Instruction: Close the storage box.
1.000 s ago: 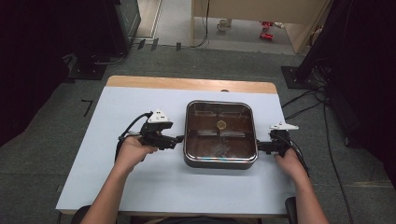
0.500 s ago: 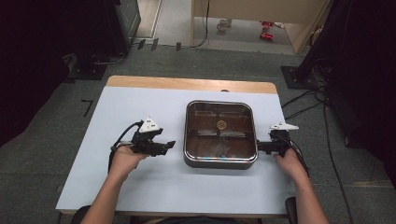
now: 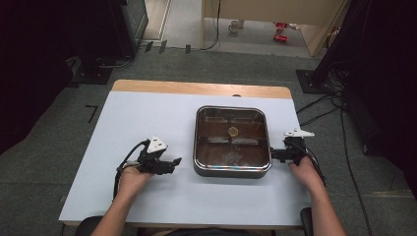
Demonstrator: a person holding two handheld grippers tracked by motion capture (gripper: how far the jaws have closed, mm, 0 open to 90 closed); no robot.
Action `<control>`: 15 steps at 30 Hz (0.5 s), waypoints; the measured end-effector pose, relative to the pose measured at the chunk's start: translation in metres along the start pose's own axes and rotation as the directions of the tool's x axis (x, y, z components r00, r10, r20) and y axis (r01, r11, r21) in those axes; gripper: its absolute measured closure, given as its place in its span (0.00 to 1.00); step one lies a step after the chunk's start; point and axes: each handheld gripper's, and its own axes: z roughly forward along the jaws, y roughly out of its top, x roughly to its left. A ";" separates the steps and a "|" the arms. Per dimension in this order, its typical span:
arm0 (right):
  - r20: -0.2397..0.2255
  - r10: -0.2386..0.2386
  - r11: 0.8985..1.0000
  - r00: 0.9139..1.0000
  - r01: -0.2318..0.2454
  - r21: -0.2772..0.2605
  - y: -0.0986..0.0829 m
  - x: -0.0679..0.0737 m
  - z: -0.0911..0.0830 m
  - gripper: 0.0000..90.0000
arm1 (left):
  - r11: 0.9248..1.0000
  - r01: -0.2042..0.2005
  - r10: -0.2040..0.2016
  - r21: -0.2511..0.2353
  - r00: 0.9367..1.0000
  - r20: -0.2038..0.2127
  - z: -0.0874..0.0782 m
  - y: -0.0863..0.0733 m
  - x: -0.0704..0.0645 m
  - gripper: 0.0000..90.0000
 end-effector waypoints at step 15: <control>0.000 0.000 1.000 1.000 0.000 0.000 0.000 0.000 0.000 0.09 | 0.999 -0.041 0.041 0.023 0.999 -0.010 0.020 -0.010 -0.001 0.23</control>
